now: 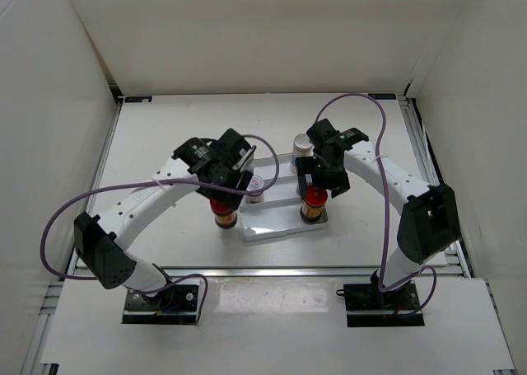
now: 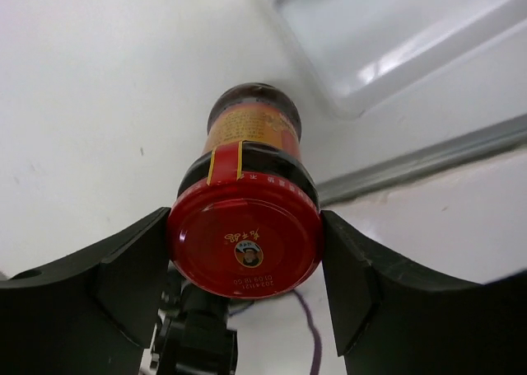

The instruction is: Organize the condiment bottles

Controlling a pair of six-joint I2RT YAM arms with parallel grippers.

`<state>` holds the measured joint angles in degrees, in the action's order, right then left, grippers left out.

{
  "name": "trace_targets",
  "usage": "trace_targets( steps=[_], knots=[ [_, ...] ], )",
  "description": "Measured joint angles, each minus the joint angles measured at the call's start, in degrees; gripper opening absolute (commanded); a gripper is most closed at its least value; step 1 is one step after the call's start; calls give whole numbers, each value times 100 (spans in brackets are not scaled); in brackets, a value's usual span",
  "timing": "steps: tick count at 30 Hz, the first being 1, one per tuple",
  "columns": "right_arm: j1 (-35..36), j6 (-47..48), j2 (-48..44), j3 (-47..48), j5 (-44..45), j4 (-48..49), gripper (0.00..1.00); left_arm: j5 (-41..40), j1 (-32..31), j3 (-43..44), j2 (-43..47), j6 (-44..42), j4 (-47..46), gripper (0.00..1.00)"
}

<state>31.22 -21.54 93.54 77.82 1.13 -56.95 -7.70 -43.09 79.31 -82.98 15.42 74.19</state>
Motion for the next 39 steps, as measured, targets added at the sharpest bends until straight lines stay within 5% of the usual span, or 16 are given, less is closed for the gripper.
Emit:
trace_targets(
  steps=[8,28,35,36,39],
  knots=[
    [-55,20,0,-87,-4,13,100,240,-26,1648,-769,-96,-271,11],
    [-358,98,0,-87,-114,59,100,1043,-280,1132,-1222,-304,-573,13],
    [-417,103,-17,-87,-138,55,100,1029,-280,831,-1239,-337,-616,42],
    [-420,103,-20,-87,-136,55,100,1029,-280,807,-1239,-337,-623,59],
    [-422,105,-22,-87,-133,55,100,1029,-280,765,-1239,-339,-675,84]
  ],
)
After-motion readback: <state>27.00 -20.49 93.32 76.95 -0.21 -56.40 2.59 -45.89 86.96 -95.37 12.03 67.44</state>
